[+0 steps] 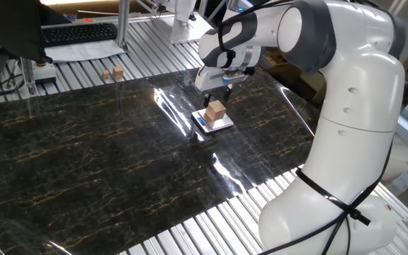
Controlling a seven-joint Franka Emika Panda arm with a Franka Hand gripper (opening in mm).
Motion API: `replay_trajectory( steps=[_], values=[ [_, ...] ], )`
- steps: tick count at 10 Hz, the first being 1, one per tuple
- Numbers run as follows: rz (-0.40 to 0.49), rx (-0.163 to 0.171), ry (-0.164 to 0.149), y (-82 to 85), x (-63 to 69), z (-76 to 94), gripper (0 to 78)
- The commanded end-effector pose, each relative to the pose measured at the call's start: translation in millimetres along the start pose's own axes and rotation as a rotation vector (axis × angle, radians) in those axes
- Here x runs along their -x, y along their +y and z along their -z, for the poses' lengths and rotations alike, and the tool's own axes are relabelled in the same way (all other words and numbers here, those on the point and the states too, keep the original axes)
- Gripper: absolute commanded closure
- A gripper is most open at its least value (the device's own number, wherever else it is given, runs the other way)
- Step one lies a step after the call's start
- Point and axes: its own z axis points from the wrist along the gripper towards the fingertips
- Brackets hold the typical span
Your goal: Remove the object from the scale
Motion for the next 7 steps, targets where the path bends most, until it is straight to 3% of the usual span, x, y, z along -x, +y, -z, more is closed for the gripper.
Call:
replay_trajectory(
  steps=[1, 7],
  values=[
    [-0.025, 0.009, -0.023, -1.2, 0.8, 2.1, 0.2],
    [-0.016, 0.01, -0.02, -0.9, 1.6, -7.1, 0.2]
  ],
)
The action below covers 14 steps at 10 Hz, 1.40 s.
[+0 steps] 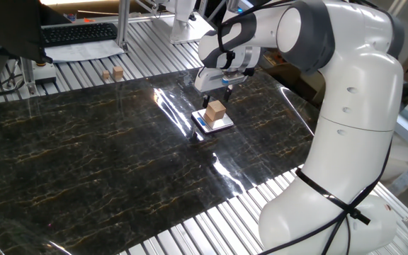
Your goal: Remove the object from the scale
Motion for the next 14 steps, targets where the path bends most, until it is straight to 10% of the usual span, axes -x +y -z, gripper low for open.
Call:
replay_trajectory(
  steps=[1, 14],
  values=[
    [0.003, -0.002, 0.003, -0.7, 1.0, -4.3, 0.2],
    [0.006, -0.011, 0.02, -3.7, -6.2, -31.7, 0.2]
  ],
)
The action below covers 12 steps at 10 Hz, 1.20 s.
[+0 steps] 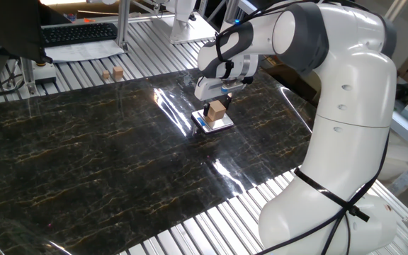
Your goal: Remove the object from the scale
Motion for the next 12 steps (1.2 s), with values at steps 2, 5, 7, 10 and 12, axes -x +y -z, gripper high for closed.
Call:
replay_trajectory(
  steps=[2, 5, 7, 10, 12],
  values=[
    [0.003, -0.003, -0.003, -1.2, 0.0, -0.3, 0.2],
    [0.018, -0.003, -0.005, -1.2, 0.0, -0.3, 0.2],
    [0.027, -0.004, -0.005, -1.2, -0.1, -0.6, 0.2],
    [0.026, -0.004, -0.005, -1.2, -0.1, -0.8, 76.4],
    [0.026, -0.004, -0.005, -1.2, -0.1, -0.8, 76.4]
  ],
)
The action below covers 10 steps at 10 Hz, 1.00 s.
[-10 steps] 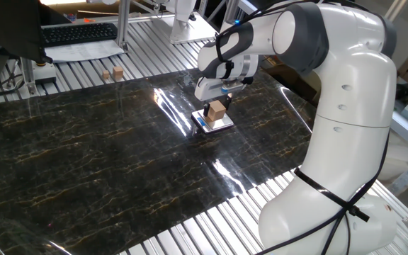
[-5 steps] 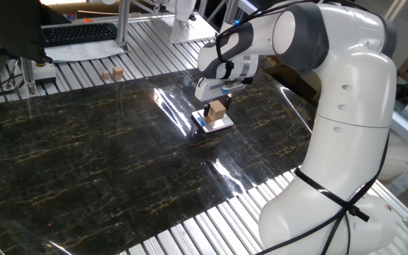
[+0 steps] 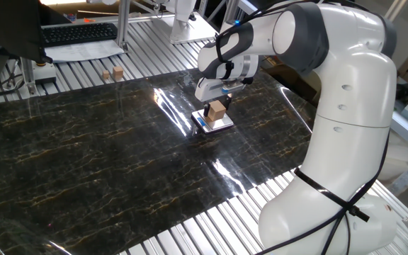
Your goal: Remove the object from the scale
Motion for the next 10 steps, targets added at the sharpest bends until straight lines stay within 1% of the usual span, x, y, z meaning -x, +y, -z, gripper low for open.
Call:
replay_trajectory(
  steps=[1, 9, 10],
  values=[
    [-0.001, -0.002, -0.003, -0.9, 0.6, 1.2, 76.4],
    [-0.001, -0.002, -0.003, -0.9, 0.6, 1.2, 76.4],
    [-0.011, 0.005, 0.003, 0.6, -0.2, 19.9, 76.4]
  ],
)
